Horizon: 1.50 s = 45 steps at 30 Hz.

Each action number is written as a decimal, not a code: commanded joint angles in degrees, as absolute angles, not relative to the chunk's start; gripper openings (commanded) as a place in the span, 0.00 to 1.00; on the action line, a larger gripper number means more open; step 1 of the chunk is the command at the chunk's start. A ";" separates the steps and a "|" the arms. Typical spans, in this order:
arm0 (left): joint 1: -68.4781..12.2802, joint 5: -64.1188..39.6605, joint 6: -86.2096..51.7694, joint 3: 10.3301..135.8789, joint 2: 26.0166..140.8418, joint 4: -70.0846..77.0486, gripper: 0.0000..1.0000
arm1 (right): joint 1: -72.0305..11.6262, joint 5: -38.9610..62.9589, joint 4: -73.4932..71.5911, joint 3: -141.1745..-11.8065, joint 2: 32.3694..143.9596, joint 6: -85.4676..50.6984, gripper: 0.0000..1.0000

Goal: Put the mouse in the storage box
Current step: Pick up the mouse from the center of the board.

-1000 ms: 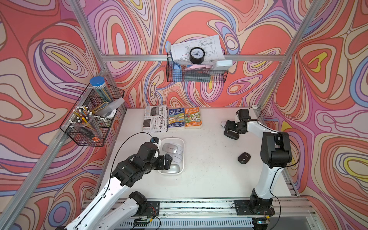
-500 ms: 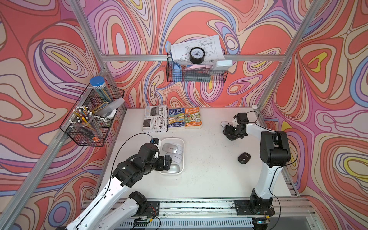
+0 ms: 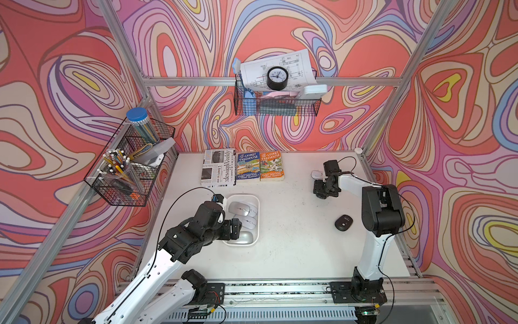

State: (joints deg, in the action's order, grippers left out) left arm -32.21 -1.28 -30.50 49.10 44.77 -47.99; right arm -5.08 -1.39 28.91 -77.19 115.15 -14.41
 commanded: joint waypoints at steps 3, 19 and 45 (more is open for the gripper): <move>-31.82 -0.51 -31.02 48.71 45.43 -48.68 0.92 | -5.59 -2.76 32.75 -75.68 116.02 -16.77 0.68; -31.82 -6.42 -34.99 47.73 46.66 -44.09 0.91 | -6.19 4.02 26.24 -71.63 107.47 -15.92 0.42; -30.71 -33.22 -44.29 50.13 57.08 -21.92 0.82 | -32.53 25.48 -15.15 -29.46 65.05 -9.32 0.37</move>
